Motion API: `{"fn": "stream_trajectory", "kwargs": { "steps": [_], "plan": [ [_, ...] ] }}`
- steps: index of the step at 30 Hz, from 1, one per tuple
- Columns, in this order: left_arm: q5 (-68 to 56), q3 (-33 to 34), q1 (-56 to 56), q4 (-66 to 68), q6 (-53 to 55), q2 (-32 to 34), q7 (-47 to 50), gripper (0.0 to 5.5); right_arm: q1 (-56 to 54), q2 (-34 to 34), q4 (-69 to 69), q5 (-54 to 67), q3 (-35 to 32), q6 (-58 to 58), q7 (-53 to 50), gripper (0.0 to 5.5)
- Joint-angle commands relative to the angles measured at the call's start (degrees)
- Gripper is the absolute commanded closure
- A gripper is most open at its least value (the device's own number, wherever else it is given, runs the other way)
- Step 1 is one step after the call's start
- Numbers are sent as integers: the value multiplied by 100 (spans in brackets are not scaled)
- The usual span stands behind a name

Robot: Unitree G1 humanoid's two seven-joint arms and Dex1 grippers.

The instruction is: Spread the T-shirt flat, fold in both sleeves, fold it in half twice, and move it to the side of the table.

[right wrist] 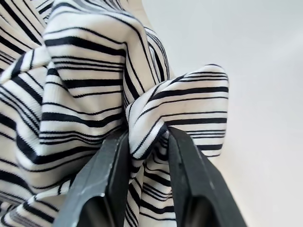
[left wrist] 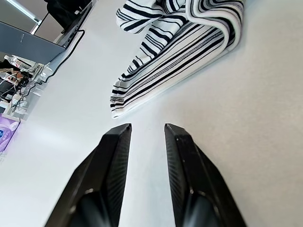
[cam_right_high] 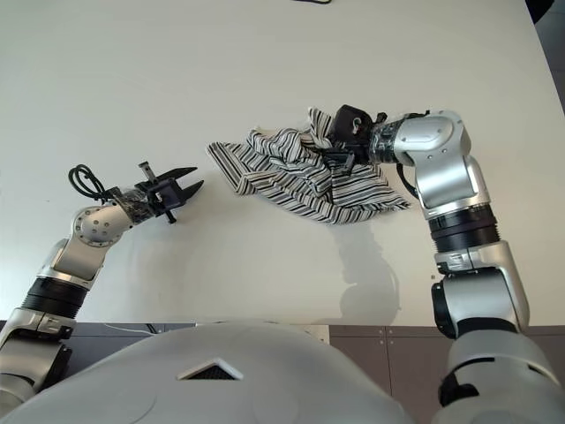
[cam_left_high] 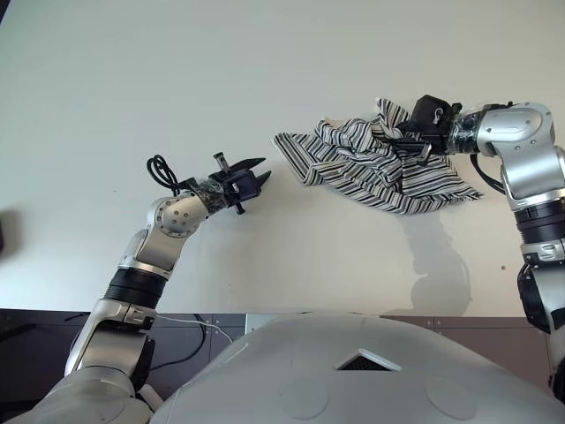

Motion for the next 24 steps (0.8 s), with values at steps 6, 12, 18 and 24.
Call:
{"fn": "stream_trajectory", "kwargs": {
  "steps": [6,12,18,24],
  "plan": [
    [219,-135,231,158,193,0,-47,423,10,19,-44,129,-280,265,-170,536],
    [219,-139,252,124,221,-10,-40,423,-307,138,-57,720,-822,409,-112,536],
    [238,-153,299,116,277,-80,49,423,-1074,153,-455,2080,-1622,1037,446,536],
    [261,-176,361,112,320,-131,157,423,-776,-634,-1977,3440,-1980,1845,1627,536]
  ]
}}
